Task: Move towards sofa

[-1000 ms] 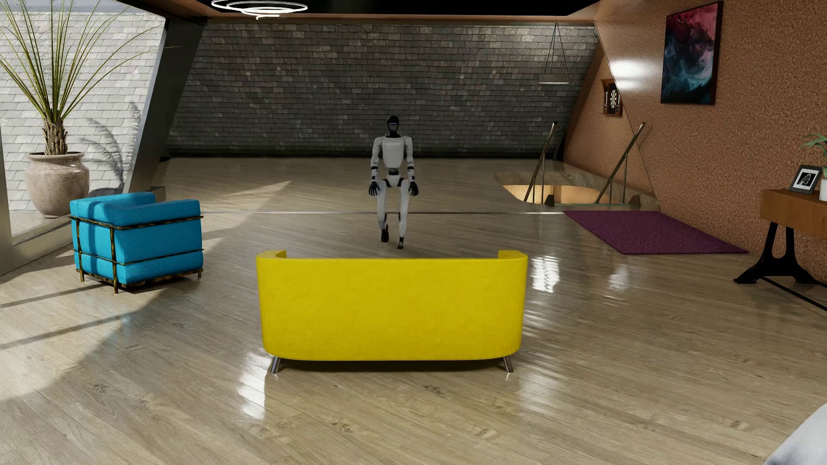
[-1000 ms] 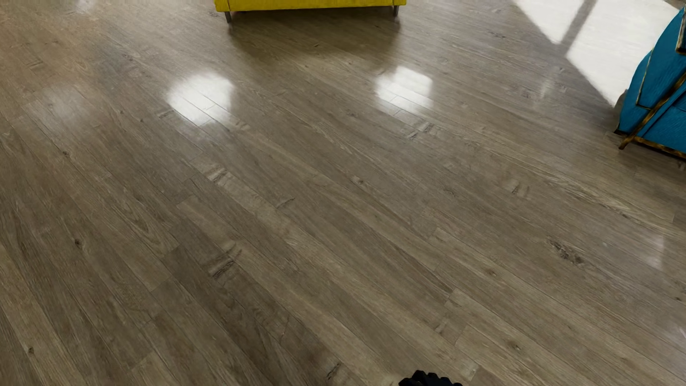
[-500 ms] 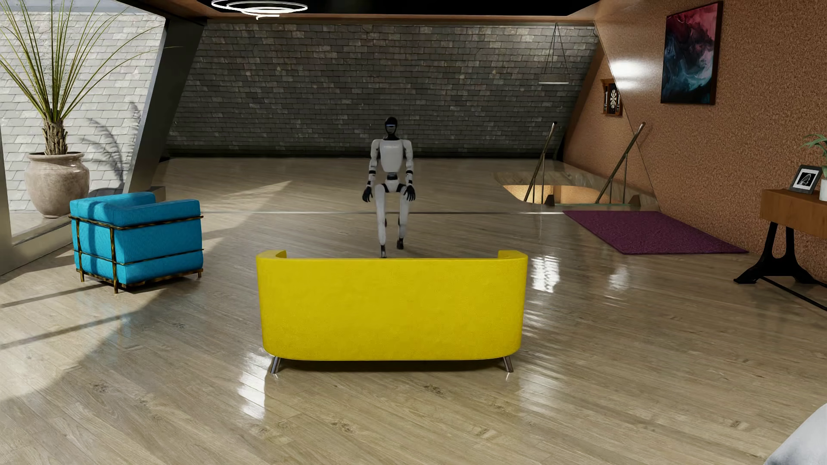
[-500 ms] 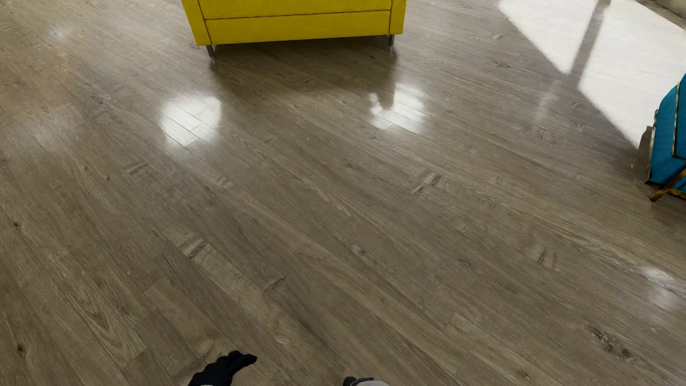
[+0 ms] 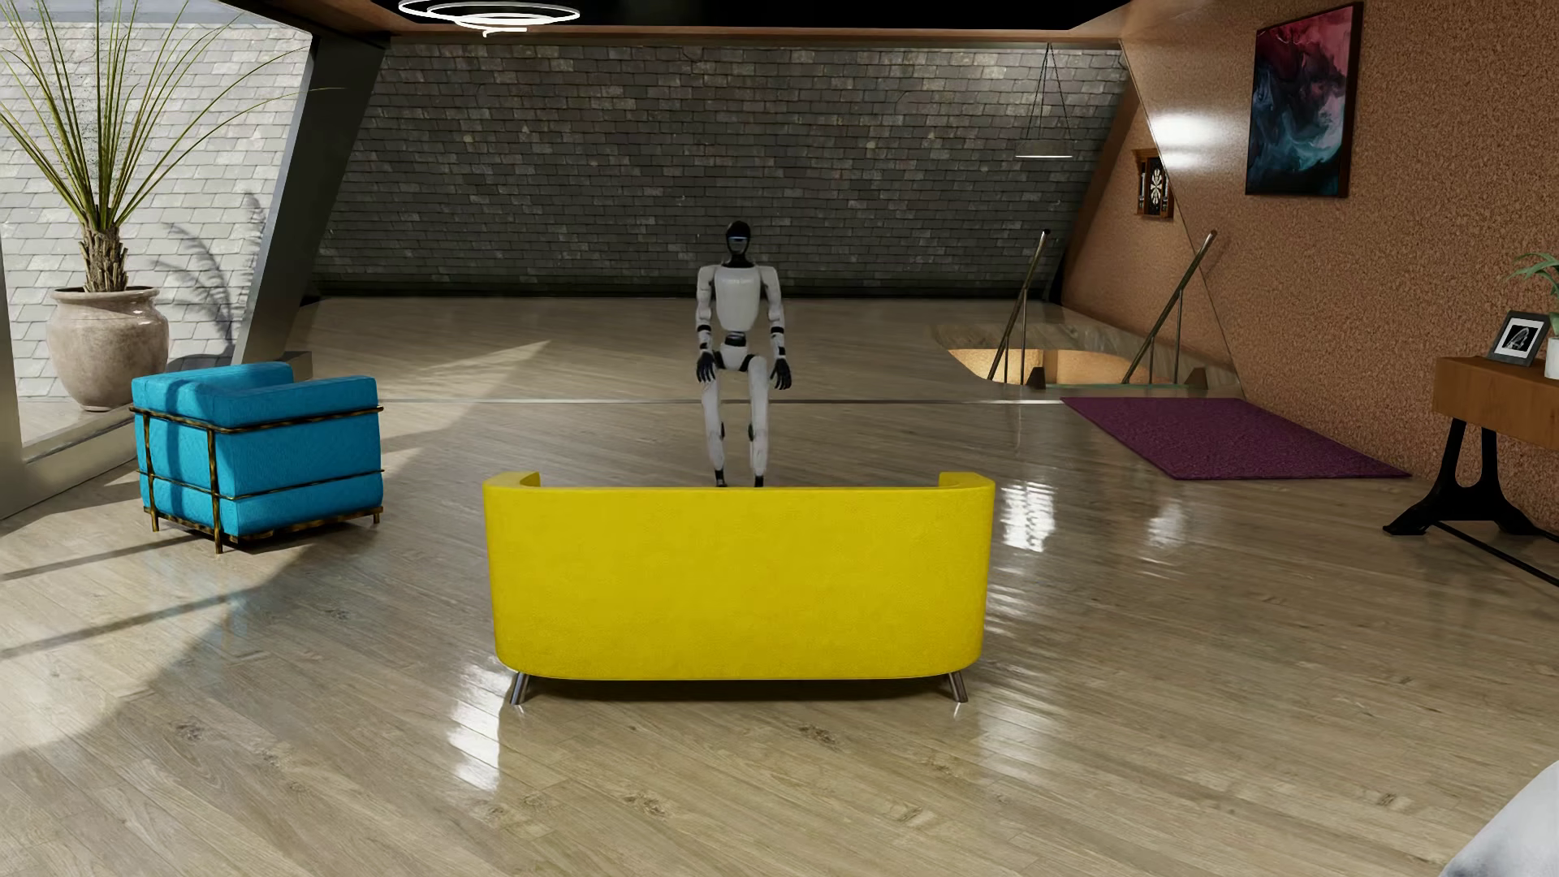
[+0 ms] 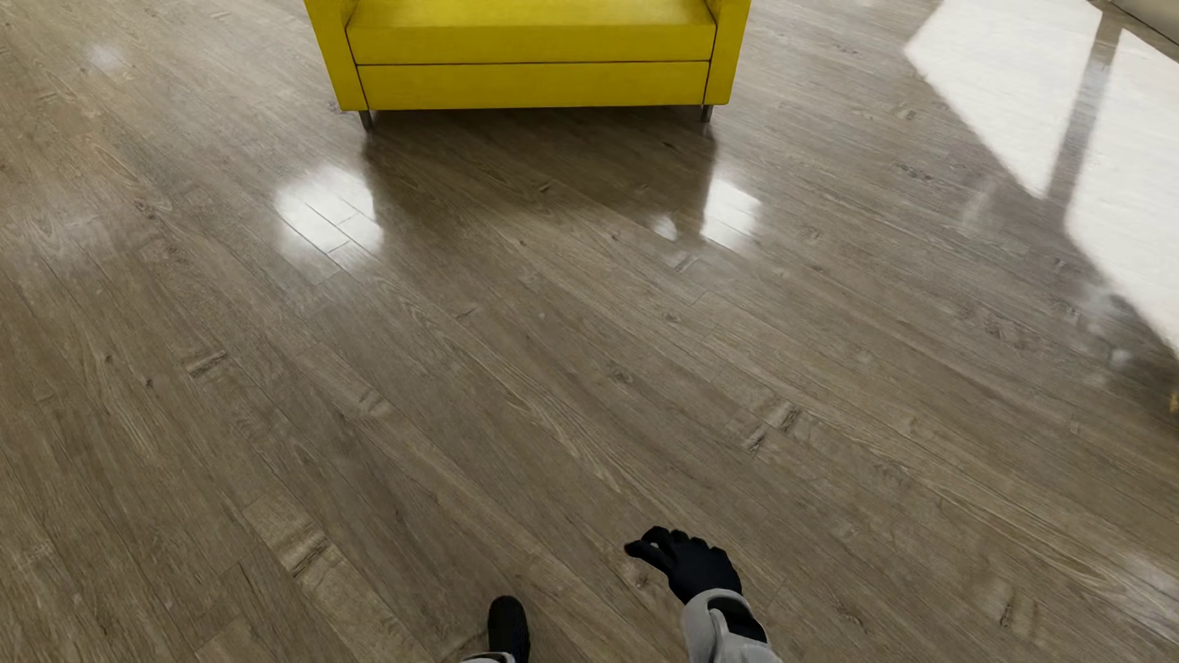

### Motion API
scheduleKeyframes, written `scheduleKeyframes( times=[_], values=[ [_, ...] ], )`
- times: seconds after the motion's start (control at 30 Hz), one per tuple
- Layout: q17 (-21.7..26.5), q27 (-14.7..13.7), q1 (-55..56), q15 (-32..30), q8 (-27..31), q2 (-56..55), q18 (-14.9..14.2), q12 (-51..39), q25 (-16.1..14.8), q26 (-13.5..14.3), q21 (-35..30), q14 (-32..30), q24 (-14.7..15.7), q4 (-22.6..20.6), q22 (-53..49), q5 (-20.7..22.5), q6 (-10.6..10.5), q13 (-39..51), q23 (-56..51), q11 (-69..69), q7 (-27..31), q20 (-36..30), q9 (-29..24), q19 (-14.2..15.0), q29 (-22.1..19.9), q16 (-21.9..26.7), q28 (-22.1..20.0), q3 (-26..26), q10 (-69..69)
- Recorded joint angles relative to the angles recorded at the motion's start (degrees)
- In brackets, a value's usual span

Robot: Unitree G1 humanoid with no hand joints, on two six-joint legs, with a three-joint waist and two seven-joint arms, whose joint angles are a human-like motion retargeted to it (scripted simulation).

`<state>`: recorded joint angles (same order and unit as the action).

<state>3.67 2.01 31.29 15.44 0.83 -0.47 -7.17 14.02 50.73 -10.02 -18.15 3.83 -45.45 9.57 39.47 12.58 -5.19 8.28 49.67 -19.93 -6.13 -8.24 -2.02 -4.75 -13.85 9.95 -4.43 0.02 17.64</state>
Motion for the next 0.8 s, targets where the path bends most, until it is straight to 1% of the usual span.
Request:
scheduleKeyframes(
  times=[0.03, 0.07, 0.1, 0.13, 0.17, 0.2, 0.23, 0.27, 0.3, 0.33, 0.37, 0.4, 0.43, 0.47, 0.5, 0.53, 0.57, 0.6, 0.63, 0.67, 0.73, 0.77, 0.8],
  values=[
    [-0.2, -0.4, 0.5, 0.6, 0.5, 2.1, -2.0, -0.3, -0.6, -0.1, -0.9, 0.4, -0.5, -0.6, 0.4, 0.0, 0.2, 0.4, -0.6, 0.9, 0.2, 0.4, 0.2, 0.1, -0.1, 0.0, 0.9, 0.2, -5.5],
    [-0.4, -0.6, 1.3, 1.6, 0.9, 4.0, -4.6, -0.5, -1.2, -0.2, -1.6, 0.5, -0.8, -1.1, 0.6, 0.1, 0.4, 0.3, -0.9, 0.9, 1.4, 1.1, 0.5, 0.3, -0.2, -0.1, 1.2, 0.5, -6.7],
    [-0.6, -0.4, 1.5, 2.3, 1.1, 5.7, -3.8, -0.6, -1.9, -0.2, -2.0, -1.0, -0.9, -2.0, 0.8, -0.2, 0.6, -0.1, -0.9, 0.8, 2.8, 1.8, 0.7, 0.5, -0.3, -0.5, 1.0, 0.7, -5.5],
    [-0.7, 0.1, 2.5, 2.3, 1.5, 7.8, -0.6, -0.6, -2.3, -0.2, -2.1, -3.6, -1.0, -3.2, 1.2, -0.7, 1.0, -0.9, -0.4, 0.3, 3.9, 2.5, 1.0, 0.8, -0.4, -1.1, 0.5, 0.9, -1.2],
    [-0.8, 1.2, 2.4, 1.0, 1.8, 9.5, 1.4, -0.6, -2.5, -0.5, -1.9, -7.4, -1.1, -4.3, 1.7, -1.7, 1.5, -2.0, 0.8, -0.5, 3.8, 3.1, 1.4, 1.2, -0.6, -1.9, -0.1, 1.1, 2.3],
    [-0.9, 2.8, 1.9, -1.5, 1.9, 10.8, 2.6, -0.6, -2.5, -0.8, -1.3, -8.6, -1.3, -5.3, 2.6, -2.8, 2.2, -3.5, 2.4, -2.5, 3.4, 3.8, 1.7, 2.3, -1.0, -2.6, -0.4, 1.4, 5.9],
    [-0.9, 4.6, 1.2, -5.1, 2.0, 11.0, 5.1, -0.8, -2.5, -1.2, -0.5, -7.1, -1.4, -6.7, 3.6, -4.1, 3.2, -5.2, 4.3, -5.9, 2.9, 4.6, 1.9, 3.3, -1.4, -3.5, -0.6, 1.6, 9.0],
    [-0.7, 6.0, -0.3, -10.2, 2.4, 9.8, 6.8, -1.0, -2.3, -1.5, 0.1, -4.8, -1.4, -8.1, 4.5, -5.9, 4.2, -6.6, 6.4, -11.3, 1.9, 5.5, 1.9, 7.2, -1.2, -4.4, -0.7, 1.9, 10.6],
    [0.0, 6.8, -2.0, -17.5, 2.8, 6.6, 8.1, -2.0, -1.2, -2.1, -0.4, -2.6, -1.3, -9.3, 5.2, -7.7, 5.2, -7.8, 7.7, -19.4, 0.3, 6.5, 1.8, 10.6, -0.2, -5.5, -0.5, 2.3, 11.4],
    [1.6, 6.6, -3.9, -23.6, 3.2, 2.1, 9.0, -1.3, 0.7, -0.7, -2.1, -0.7, -1.2, -10.3, 6.0, -9.8, 6.1, -8.0, 9.2, -29.0, -1.6, 7.3, 1.7, 15.8, 1.0, -6.1, -1.5, 2.7, 11.8],
    [3.4, 5.7, -6.0, -30.1, 3.2, -3.1, 9.6, -1.5, 2.5, 0.5, -4.0, 1.2, -1.2, -11.1, 6.6, -12.0, 7.0, -8.0, 9.7, -38.1, -3.6, 7.7, 1.5, 18.2, 1.8, -6.7, -2.0, 3.1, 11.7],
    [5.1, 4.6, -8.5, -31.4, 3.1, -8.3, 10.0, -2.1, 3.2, 1.4, -4.6, 2.8, -1.7, -11.9, 7.0, -13.9, 7.9, -8.2, 9.1, -45.5, -5.2, 7.6, 1.3, 17.6, 2.2, -6.9, -2.2, 3.3, 11.1],
    [6.6, 3.8, -11.0, -28.4, 3.2, -13.5, 10.1, -3.0, 2.2, 2.1, -3.7, 4.5, -2.5, -12.8, 7.4, -15.1, 8.6, -8.6, 7.5, -50.9, -6.4, 7.0, 1.0, 16.7, 2.3, -6.8, -2.3, 3.2, 10.7],
    [7.7, 3.4, -13.5, -25.2, 3.2, -18.0, 10.2, -4.4, 0.3, 2.3, -1.7, 6.0, -3.3, -13.7, 7.7, -15.5, 9.2, -9.7, 4.8, -53.6, -6.9, 6.2, 0.8, 14.9, 2.1, -6.7, -2.1, 2.9, 10.2],
    [8.7, 3.2, -16.0, -22.0, 3.3, -21.9, 10.2, -6.1, -1.9, 2.8, 1.0, 7.6, -4.2, -14.7, 8.4, -15.4, 9.6, -11.1, 1.7, -53.7, -7.0, 5.6, 0.5, 14.3, 1.5, -6.5, -2.0, 2.5, 9.7],
    [9.2, 3.3, -18.3, -17.4, 3.6, -25.6, 10.2, -7.5, -4.1, 3.2, 3.8, 9.2, -5.0, -15.6, 8.6, -14.9, 10.0, -12.6, -1.5, -51.9, -6.8, 5.0, 0.3, 12.2, 0.7, -6.3, -1.9, 1.8, 9.5],
    [9.1, 3.5, -20.6, -13.0, 3.9, -28.6, 10.3, -8.8, -6.2, 3.8, 6.4, 10.6, -5.4, -16.3, 8.1, -14.4, 10.2, -14.0, -4.4, -47.6, -6.3, 4.5, 0.2, 10.7, -0.2, -6.0, -1.9, 1.0, 8.9],
    [8.9, 3.6, -22.8, -10.4, 3.8, -30.9, 10.5, -9.9, -7.7, 4.5, 8.4, 11.8, -5.5, -17.0, 7.2, -14.4, 10.4, -15.3, -6.9, -41.3, -5.7, 4.0, 0.1, 10.2, -0.9, -5.7, -2.1, 0.2, 8.3],
    [8.7, 3.6, -25.1, -9.8, 3.5, -32.5, 10.5, -10.8, -8.6, 5.2, 9.5, 12.7, -5.4, -17.5, 6.1, -14.5, 10.5, -16.5, -9.0, -33.3, -5.0, 3.6, 0.1, 9.4, -1.4, -5.4, -2.4, -0.6, 7.3],
    [7.9, 4.1, -27.4, -9.7, 2.7, -33.1, 10.5, -11.6, -8.6, 5.7, 9.6, 13.4, -4.8, -18.0, 5.0, -15.0, 10.6, -16.9, -9.9, -24.1, -4.2, 3.1, 0.1, 7.8, -2.0, -4.9, -2.8, -1.4, 6.0],
    [7.4, 3.9, -32.3, -13.1, 0.3, -32.1, 10.4, -12.9, -7.1, 6.1, 8.8, 13.8, -3.7, -18.8, 3.4, -15.6, 10.6, -18.2, -10.5, -3.4, -2.5, 2.0, 0.3, 7.3, -2.8, -4.2, -3.3, -2.7, 2.7],
    [7.1, 3.8, -34.5, -14.1, -0.5, -31.1, 10.3, -13.4, -6.0, 6.1, 8.4, 13.8, -3.3, -19.1, 2.9, -15.3, 10.6, -18.8, -10.2, 5.0, -1.5, 1.5, 0.4, 8.1, -3.4, -4.0, -3.7, -3.2, 1.5],
    [6.8, 3.8, -36.5, -13.9, -1.1, -30.6, 10.1, -13.6, -5.1, 6.1, 8.3, 14.1, -3.0, -19.4, 2.7, -15.0, 10.5, -19.4, -9.4, 9.3, -0.6, 1.0, 0.6, 9.0, -4.0, -4.0, -4.4, -3.7, 1.5]
  ],
)
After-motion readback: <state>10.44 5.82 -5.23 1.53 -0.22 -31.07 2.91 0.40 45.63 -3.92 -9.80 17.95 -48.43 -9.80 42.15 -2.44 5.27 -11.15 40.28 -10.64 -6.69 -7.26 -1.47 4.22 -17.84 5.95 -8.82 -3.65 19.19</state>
